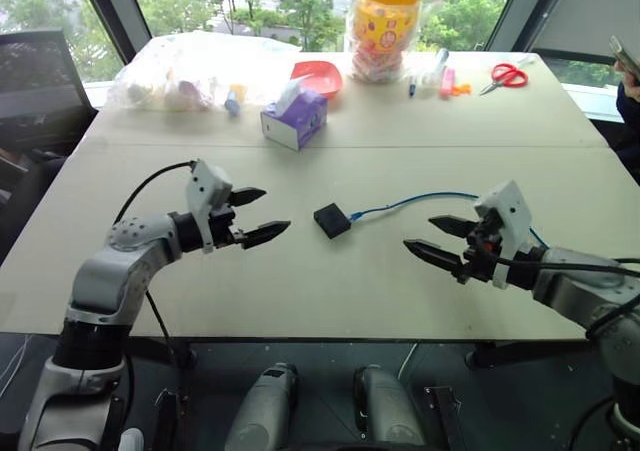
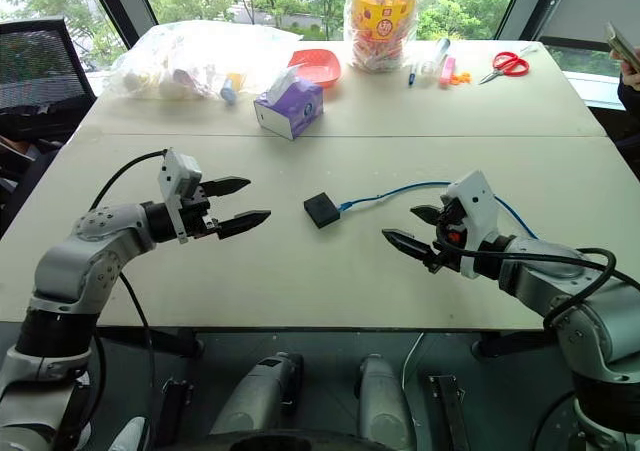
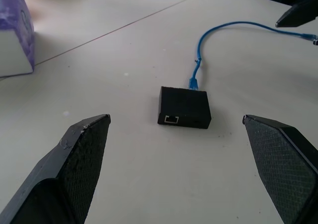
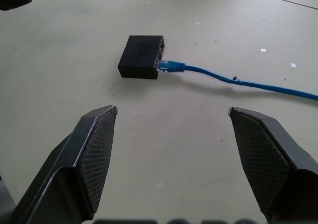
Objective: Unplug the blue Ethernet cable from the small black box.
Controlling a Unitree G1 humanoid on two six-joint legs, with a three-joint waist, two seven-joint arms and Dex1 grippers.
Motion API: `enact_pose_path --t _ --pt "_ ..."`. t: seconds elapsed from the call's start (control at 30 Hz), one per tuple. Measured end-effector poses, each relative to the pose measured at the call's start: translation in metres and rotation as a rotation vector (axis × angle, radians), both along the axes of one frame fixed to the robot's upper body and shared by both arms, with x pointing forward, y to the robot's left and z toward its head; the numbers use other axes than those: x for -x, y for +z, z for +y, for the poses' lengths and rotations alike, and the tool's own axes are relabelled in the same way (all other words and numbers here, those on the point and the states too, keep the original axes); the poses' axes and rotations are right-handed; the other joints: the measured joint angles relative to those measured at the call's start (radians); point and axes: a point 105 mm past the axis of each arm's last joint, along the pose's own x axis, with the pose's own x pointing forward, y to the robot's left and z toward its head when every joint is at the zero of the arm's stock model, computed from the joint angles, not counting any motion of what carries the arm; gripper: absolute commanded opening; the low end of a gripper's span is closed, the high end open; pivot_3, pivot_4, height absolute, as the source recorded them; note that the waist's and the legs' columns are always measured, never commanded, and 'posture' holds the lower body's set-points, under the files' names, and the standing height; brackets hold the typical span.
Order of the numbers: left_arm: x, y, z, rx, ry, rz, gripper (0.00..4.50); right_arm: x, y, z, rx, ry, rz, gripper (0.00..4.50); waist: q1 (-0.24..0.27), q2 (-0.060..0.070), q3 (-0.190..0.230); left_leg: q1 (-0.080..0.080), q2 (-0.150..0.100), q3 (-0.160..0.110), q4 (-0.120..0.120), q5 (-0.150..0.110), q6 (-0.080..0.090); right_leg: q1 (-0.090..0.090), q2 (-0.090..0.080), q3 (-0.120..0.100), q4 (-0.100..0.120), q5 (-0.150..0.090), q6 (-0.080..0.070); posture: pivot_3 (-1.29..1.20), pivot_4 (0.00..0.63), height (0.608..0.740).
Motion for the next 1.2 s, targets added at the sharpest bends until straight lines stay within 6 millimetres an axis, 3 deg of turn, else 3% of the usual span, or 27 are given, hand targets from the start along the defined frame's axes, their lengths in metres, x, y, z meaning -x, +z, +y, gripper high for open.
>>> enact_pose_path --t 0.23,0.57,1.07,1.2 --pt "-0.002 0.005 -0.001 0.010 -0.023 0.002 4.46 -0.004 0.014 0.005 0.012 0.031 -0.022 3.77 0.000 0.000 0.000 -0.001 0.000 0.000 0.000 -0.001 0.001 0.001 0.000 0.000 -0.004 0.001 0.000 0.00 0.150 0.740" --pt "-0.006 0.014 -0.004 0.040 -0.014 -0.015 4.46 -0.002 0.014 0.006 0.085 0.088 0.027 3.77 0.000 0.000 0.000 -0.002 0.000 0.001 0.000 -0.001 0.003 0.001 0.001 0.000 -0.006 0.001 -0.001 0.00 0.150 0.740" --pt "-0.005 0.011 -0.006 0.026 -0.032 -0.021 4.46 -0.007 0.023 0.012 0.134 0.153 0.014 3.77 0.000 0.000 0.000 -0.002 -0.001 0.001 0.000 -0.001 0.003 0.001 0.001 0.000 -0.006 0.001 -0.001 0.00 0.150 0.740" --pt "-0.003 0.008 -0.008 0.012 -0.048 -0.012 4.46 -0.019 0.023 0.018 0.202 0.216 0.017 3.77 -0.004 0.000 0.000 -0.001 0.000 0.002 0.000 -0.001 0.003 0.001 0.001 0.000 -0.006 0.001 -0.001 0.00 0.150 0.740"
